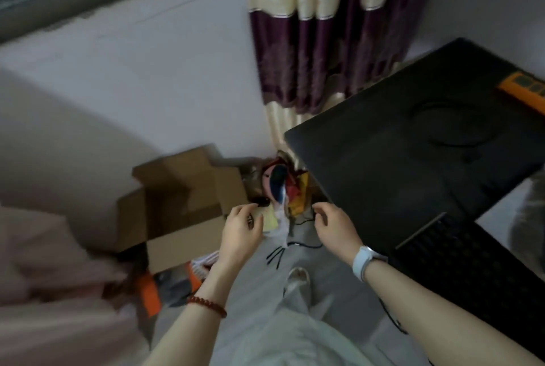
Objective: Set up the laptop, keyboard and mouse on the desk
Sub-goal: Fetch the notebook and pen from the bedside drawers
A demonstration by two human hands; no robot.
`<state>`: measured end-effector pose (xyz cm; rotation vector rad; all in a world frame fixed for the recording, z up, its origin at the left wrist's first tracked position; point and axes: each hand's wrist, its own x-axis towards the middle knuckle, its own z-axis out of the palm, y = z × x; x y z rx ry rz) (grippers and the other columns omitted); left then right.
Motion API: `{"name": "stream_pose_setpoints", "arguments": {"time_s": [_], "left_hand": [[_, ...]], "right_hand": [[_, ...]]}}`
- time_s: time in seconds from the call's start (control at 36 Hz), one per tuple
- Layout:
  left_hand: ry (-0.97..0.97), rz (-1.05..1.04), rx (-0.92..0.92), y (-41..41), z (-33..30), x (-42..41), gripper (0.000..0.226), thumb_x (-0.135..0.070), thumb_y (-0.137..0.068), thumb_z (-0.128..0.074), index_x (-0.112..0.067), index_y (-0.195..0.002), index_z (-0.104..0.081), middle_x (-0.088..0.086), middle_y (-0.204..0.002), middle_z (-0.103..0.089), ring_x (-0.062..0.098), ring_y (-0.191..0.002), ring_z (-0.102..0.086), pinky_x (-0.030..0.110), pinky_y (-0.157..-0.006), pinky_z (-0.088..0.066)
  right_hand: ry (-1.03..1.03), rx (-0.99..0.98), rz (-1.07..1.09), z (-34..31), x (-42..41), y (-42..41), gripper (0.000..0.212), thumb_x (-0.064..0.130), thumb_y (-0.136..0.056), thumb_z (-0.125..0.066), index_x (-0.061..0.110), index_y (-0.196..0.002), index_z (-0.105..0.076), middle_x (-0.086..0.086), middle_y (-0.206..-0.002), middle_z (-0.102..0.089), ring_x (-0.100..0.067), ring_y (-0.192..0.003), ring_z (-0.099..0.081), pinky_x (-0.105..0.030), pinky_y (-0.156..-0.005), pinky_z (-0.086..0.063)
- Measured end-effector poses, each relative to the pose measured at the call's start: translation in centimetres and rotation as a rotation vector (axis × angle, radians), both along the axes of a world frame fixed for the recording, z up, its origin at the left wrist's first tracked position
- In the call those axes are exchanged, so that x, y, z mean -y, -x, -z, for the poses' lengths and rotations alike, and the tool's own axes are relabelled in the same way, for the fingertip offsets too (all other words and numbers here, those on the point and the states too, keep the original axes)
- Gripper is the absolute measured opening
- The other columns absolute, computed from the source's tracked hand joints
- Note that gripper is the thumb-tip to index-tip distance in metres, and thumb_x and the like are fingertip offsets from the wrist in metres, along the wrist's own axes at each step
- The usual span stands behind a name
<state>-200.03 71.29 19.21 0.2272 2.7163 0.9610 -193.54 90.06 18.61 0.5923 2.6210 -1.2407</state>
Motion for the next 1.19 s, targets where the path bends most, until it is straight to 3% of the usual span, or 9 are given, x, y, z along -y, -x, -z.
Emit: {"name": "stream_pose_setpoints", "arguments": {"time_s": [0.08,0.19,0.31,0.44,0.56,0.64,0.75,0.89,1.19], "left_hand": [[-0.003,-0.098,0.002,-1.2,-0.1,4.2,0.03,-0.025,-0.092,-0.049,-0.014,-0.118,-0.057,0.007,-0.122,-0.056,0.022,-0.111,-0.053,0.024,-0.086,-0.037],[-0.022,-0.252,-0.005,-3.0,-0.5,10.6,0.032,-0.023,-0.092,-0.049,-0.01,-0.121,-0.056,0.01,-0.123,-0.056,0.024,-0.114,-0.051,0.03,-0.093,-0.04],[-0.032,-0.413,-0.013,-6.3,-0.7,18.5,0.032,-0.022,-0.09,-0.051,-0.012,-0.121,-0.056,0.009,-0.123,-0.057,0.023,-0.115,-0.052,0.027,-0.092,-0.039],[-0.034,-0.7,-0.051,-13.8,-0.3,32.8,0.029,-0.01,-0.086,-0.057,-0.002,-0.114,-0.06,0.019,-0.114,-0.063,0.033,-0.109,-0.055,0.032,-0.092,-0.038],[-0.026,-0.959,-0.021,-22.3,0.3,42.6,0.031,-0.015,-0.088,-0.054,-0.008,-0.118,-0.058,0.016,-0.12,-0.061,0.031,-0.112,-0.055,0.037,-0.096,-0.043],[-0.022,-1.18,-0.013,-28.8,0.2,47.9,0.035,-0.022,-0.09,-0.052,-0.01,-0.123,-0.054,0.012,-0.126,-0.057,0.027,-0.115,-0.053,0.032,-0.097,-0.041],[-0.022,-1.443,0.02,-37.7,0.5,53.5,0.035,-0.025,-0.092,-0.049,-0.012,-0.124,-0.054,0.01,-0.126,-0.056,0.023,-0.113,-0.053,0.027,-0.095,-0.039],[-0.096,-1.776,0.054,-47.4,1.4,56.7,0.035,-0.025,-0.092,-0.049,-0.013,-0.124,-0.054,0.01,-0.127,-0.056,0.023,-0.115,-0.052,0.033,-0.1,-0.039],[-0.123,-2.342,0.138,-67.7,1.9,68.2,0.035,-0.026,-0.092,-0.048,-0.013,-0.125,-0.053,0.006,-0.129,-0.055,0.021,-0.116,-0.051,0.032,-0.097,-0.038]], "right_hand": [[-0.007,0.005,-0.087,-0.3,4.4,0.8,0.032,0.017,-0.094,-0.04,0.013,-0.124,-0.051,-0.008,-0.126,-0.056,-0.025,-0.116,-0.051,-0.041,-0.095,-0.046],[-0.03,0.01,-0.28,-1.0,11.6,1.7,0.031,0.016,-0.094,-0.04,0.008,-0.121,-0.053,-0.015,-0.114,-0.061,-0.031,-0.105,-0.057,-0.041,-0.086,-0.049],[-0.067,0.021,-0.487,-1.5,19.7,1.9,0.035,0.018,-0.094,-0.041,0.011,-0.126,-0.05,-0.01,-0.124,-0.06,-0.026,-0.113,-0.055,-0.034,-0.091,-0.046],[-0.081,0.01,-0.82,-1.1,34.9,0.4,0.029,0.013,-0.092,-0.044,0.008,-0.118,-0.057,-0.016,-0.114,-0.065,-0.031,-0.106,-0.058,-0.034,-0.085,-0.044],[-0.069,-0.031,-1.11,-0.3,47.6,-2.9,0.026,0.007,-0.089,-0.048,0.006,-0.111,-0.062,-0.018,-0.111,-0.067,-0.031,-0.103,-0.062,-0.035,-0.087,-0.044],[-0.067,-0.033,-1.334,0.1,56.0,-6.6,0.026,0.008,-0.091,-0.047,0.002,-0.112,-0.061,-0.021,-0.113,-0.066,-0.033,-0.104,-0.062,-0.037,-0.088,-0.044],[-0.081,-0.011,-1.622,0.3,66.3,-13.1,0.03,0.015,-0.094,-0.044,0.008,-0.119,-0.057,-0.016,-0.118,-0.064,-0.03,-0.107,-0.059,-0.034,-0.091,-0.045],[-0.119,0.071,-1.939,0.8,75.7,-22.3,0.033,0.019,-0.095,-0.041,0.012,-0.124,-0.054,-0.011,-0.121,-0.062,-0.027,-0.109,-0.058,-0.032,-0.09,-0.045],[-0.168,0.067,-2.525,2.6,97.1,-44.7,0.032,0.018,-0.094,-0.039,0.01,-0.122,-0.054,-0.013,-0.11,-0.066,-0.027,-0.092,-0.062,-0.035,-0.08,-0.05]]}}
